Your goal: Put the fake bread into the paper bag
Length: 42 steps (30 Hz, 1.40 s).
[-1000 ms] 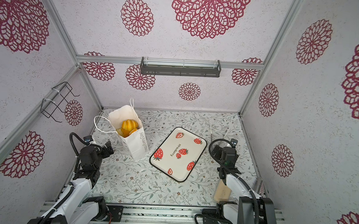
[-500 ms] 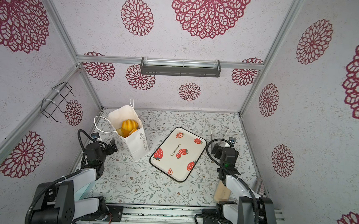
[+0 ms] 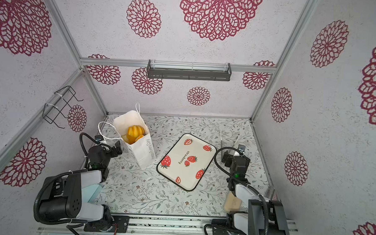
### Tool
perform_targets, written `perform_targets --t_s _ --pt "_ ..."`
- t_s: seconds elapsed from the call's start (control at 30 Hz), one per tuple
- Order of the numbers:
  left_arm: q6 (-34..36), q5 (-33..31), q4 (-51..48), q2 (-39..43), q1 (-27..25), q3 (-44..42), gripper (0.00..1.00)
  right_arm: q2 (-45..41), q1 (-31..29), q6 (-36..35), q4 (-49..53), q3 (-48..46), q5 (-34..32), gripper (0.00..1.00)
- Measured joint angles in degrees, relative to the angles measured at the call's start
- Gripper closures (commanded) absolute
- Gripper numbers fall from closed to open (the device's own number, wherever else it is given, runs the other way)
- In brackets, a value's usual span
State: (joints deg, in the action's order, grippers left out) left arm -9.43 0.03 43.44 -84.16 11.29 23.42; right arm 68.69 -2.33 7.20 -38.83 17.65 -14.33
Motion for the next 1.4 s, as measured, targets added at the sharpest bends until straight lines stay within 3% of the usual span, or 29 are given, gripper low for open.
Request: perform_targets --t_s 0.23,0.47,1.1,1.4 --pt "0.50 5.49 2.49 -3.93 0.66 0.00 0.03 2.19 1.03 -1.51 -5.60 -0.98 1.16 0.02" --pt "0.85 6.71 3.45 -3.93 0.66 0.00 0.03 7.23 1.60 -3.26 -12.35 -2.16 2.60 0.02" --pt "1.25 4.96 3.41 -3.93 -0.15 0.02 0.02 18.27 2.93 -4.83 -23.10 -2.25 8.46 0.01" --pt "1.09 1.09 2.86 -3.93 -0.85 0.37 0.03 18.97 2.89 -5.27 -23.47 -2.25 8.61 0.01"
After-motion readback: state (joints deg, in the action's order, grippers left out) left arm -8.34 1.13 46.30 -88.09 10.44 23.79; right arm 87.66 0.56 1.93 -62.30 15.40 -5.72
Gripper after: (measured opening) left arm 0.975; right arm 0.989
